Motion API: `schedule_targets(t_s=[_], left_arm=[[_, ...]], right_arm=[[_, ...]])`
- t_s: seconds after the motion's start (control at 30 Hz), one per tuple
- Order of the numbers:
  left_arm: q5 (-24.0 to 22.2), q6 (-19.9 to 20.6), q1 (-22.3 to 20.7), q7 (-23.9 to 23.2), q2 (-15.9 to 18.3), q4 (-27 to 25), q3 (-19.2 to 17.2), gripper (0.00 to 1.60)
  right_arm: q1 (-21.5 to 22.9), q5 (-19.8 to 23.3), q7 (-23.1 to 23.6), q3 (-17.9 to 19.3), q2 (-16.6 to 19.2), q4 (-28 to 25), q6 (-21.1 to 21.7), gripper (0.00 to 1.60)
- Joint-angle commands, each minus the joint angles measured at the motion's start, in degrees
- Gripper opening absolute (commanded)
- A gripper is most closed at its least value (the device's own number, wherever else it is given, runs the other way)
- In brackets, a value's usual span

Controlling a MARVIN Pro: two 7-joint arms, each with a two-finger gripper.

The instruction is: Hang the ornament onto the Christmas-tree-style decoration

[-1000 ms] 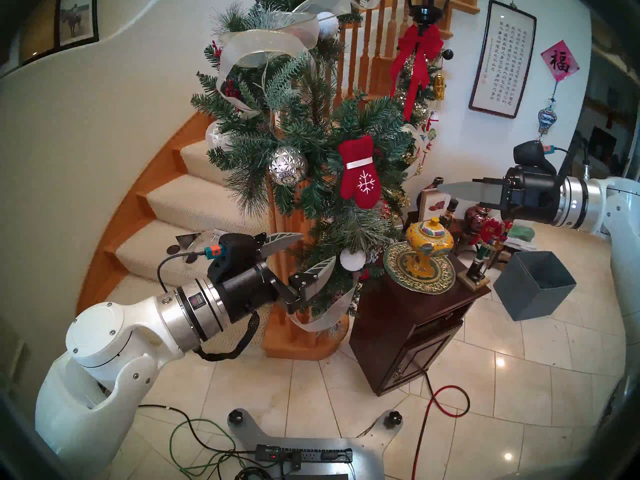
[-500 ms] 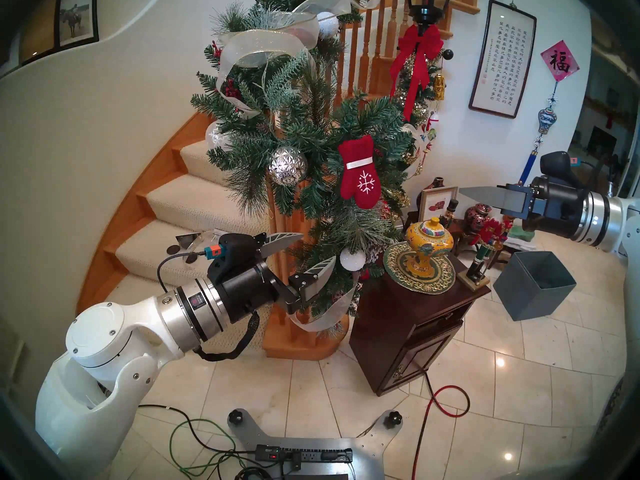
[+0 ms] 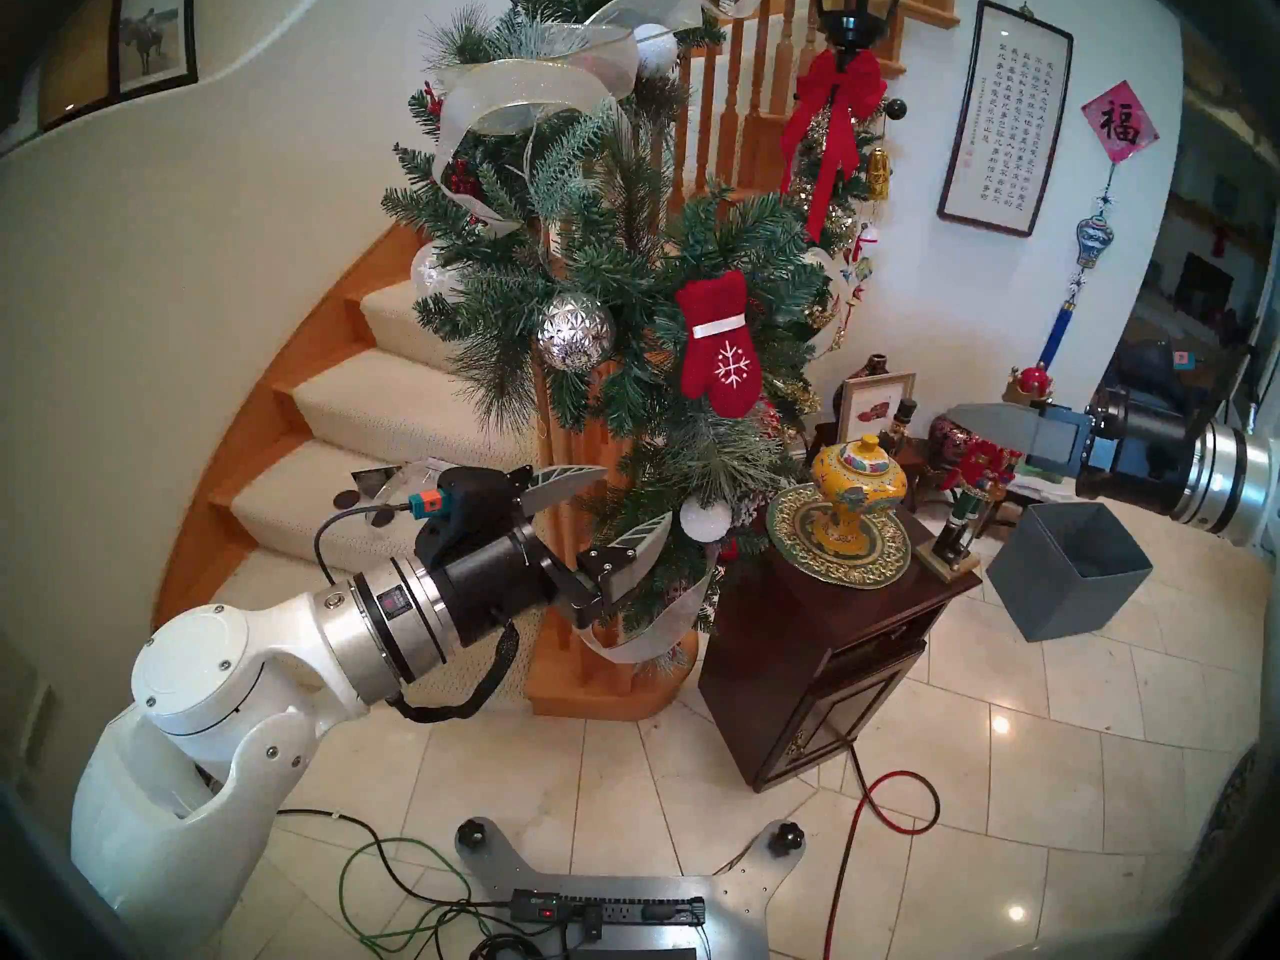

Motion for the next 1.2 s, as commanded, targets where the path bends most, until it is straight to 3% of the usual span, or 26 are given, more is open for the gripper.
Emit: schedule_targets(t_s=[0.0,0.33,0.6,1.17], left_arm=[[0.05,0.08,-0.13,0.07,0.01,-0.50,0.02,1.60],[0.12,0.15,-0.15,0.00,-0.08,-0.50,0.02,1.60],[0.16,0.19,-0.16,-0.04,-0.15,-0.50,0.01,1.60],[0.26,0.28,-0.18,-0.15,-0.30,-0.50,-0.01,1.60]], right_arm=[[-5.07,-2.66,6.56,3.59,-2.30,-1.51,-3.11,1.60],[-8.20,-6.60,10.17,4.27,-3.47,-1.85,-8.51,1.60],[-9.06,-7.35,11.99,4.51,-3.99,-1.63,-10.24,1.60],[-10.05,-14.26,9.85,2.34,-6.68,-3.01,-17.14,1.60]])
